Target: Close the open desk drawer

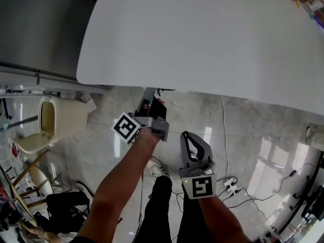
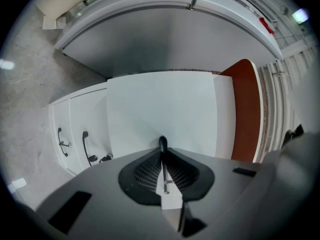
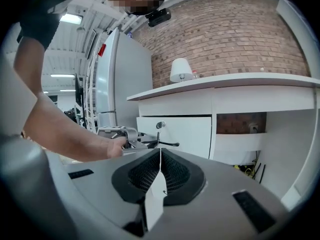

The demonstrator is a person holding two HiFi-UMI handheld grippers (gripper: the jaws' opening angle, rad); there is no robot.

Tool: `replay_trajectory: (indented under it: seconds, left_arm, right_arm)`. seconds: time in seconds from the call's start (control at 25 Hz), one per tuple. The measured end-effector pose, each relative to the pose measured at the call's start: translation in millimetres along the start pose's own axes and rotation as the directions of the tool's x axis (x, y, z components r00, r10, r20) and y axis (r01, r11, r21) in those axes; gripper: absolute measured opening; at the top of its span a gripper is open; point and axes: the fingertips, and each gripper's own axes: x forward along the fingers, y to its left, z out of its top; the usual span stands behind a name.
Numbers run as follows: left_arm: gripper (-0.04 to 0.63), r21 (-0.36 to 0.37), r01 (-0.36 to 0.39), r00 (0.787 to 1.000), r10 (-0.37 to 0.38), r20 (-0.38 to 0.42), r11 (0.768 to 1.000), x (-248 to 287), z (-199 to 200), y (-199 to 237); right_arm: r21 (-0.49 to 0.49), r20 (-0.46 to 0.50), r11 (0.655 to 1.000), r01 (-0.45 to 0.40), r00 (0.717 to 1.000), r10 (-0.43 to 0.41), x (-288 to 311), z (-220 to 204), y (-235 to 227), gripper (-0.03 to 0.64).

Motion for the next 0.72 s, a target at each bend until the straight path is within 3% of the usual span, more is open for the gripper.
replay_trajectory:
  seconds: [0.28, 0.72]
  left_arm:
    - [0.034, 0.004, -0.027, 1.0, 0.027, -0.007, 1.0, 17.7, 6.3, 0.3]
    - [0.035, 0.018, 0.001, 1.0, -0.001, -0.006, 1.0, 19.9, 8.3, -5.5]
  right_arm:
    - [-0.009, -0.009, 1.0, 0.011, 1.0, -0.011, 23.4, 4.1, -9.9, 0.029]
    - [0.053, -0.068, 0.999, 0.005, 0.998, -0.001, 51.3, -3.5, -18.4, 0.029]
